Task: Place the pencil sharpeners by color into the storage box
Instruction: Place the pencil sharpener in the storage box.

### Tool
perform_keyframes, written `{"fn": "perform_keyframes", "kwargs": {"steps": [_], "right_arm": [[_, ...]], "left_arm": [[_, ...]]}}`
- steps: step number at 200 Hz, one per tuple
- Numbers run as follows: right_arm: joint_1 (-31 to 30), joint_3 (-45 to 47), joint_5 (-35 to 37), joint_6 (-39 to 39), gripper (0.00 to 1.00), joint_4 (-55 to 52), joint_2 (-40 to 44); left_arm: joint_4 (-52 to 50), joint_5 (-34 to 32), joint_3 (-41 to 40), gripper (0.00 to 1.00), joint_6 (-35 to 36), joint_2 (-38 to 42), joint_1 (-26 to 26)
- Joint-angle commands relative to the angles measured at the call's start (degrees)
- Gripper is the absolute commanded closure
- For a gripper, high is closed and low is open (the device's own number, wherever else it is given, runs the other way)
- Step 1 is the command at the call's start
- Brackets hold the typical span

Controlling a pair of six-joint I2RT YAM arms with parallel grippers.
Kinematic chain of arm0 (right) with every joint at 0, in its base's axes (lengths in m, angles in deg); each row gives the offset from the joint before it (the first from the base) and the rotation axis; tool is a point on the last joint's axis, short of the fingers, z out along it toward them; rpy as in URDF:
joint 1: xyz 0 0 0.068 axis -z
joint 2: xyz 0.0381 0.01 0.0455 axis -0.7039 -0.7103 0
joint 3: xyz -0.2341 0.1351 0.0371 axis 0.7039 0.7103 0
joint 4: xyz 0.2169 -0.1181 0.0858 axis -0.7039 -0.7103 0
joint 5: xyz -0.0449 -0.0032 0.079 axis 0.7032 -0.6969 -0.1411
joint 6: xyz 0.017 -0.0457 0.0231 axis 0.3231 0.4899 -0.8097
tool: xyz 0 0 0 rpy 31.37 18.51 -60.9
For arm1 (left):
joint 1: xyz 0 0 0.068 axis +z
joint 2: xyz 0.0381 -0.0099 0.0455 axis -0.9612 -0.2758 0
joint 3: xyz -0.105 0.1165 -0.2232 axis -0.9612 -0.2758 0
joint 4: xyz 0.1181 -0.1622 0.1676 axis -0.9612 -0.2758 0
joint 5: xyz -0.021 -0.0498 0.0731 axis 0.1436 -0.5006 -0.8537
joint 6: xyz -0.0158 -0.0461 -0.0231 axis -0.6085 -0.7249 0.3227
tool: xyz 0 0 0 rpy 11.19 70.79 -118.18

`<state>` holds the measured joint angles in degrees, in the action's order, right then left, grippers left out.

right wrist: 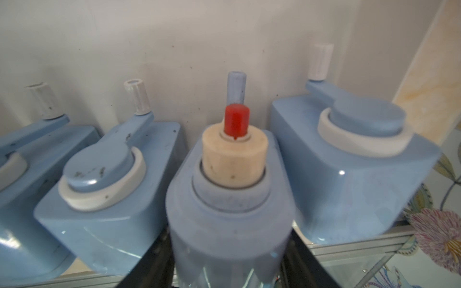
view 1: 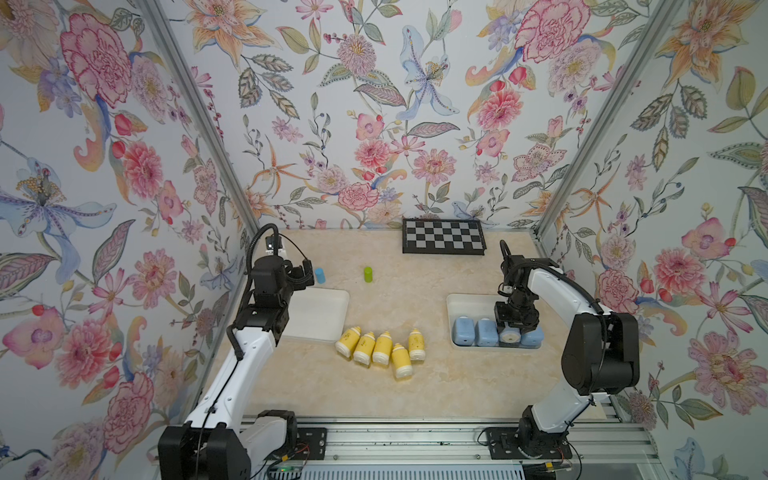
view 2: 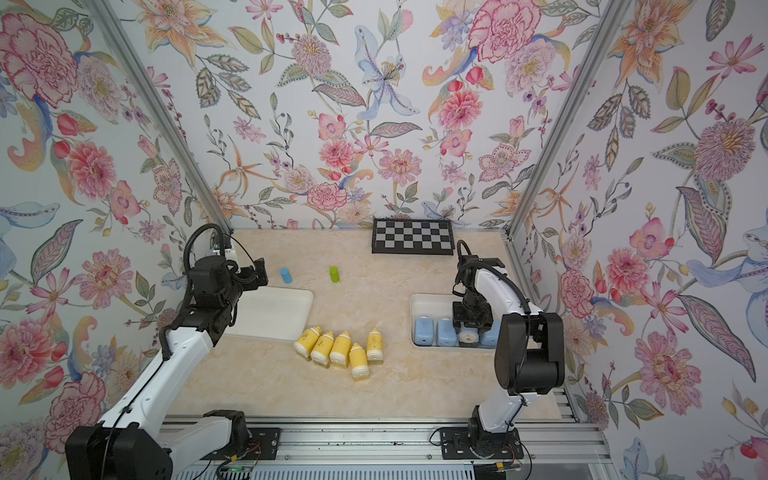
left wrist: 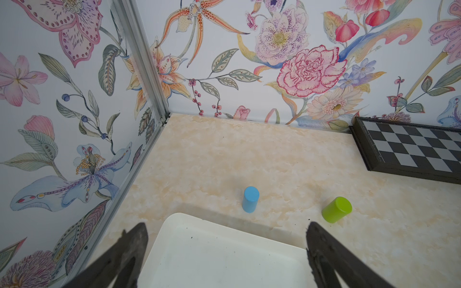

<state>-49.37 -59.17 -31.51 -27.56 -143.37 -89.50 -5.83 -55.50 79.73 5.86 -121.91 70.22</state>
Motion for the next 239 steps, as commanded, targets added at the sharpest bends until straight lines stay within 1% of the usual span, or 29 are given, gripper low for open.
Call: {"fn": "perform_keyframes", "kwargs": {"steps": [1,79,127,175,239], "right_arm": [[-0.2,-0.3,1.1,0.8,0.55,-0.3,-0.8],[-0.6,0.6,2.5,0.3,0.53,-0.3,-1.7],[-0.5,1.0,2.7,0.0,0.48,-0.3,-1.4],[-0.5,1.5,2.7,-0.2,0.46,-0.4,-1.1],[-0.5,1.5,3.6,-0.5,0.38,-0.9,-0.2]], "left_arm": [[0.5,-0.6,-0.5,0.01,0.7,0.7,-0.4],[0.4,-0.7,-0.3,0.01,0.8,0.7,-0.4],[0.4,-0.8,-0.3,0.01,0.7,0.9,-0.4],[0.5,-0.4,-0.2,0.01,0.7,0.6,-0.4],[0.7,-0.5,-0.4,0.0,0.6,0.8,-0.4]]}}
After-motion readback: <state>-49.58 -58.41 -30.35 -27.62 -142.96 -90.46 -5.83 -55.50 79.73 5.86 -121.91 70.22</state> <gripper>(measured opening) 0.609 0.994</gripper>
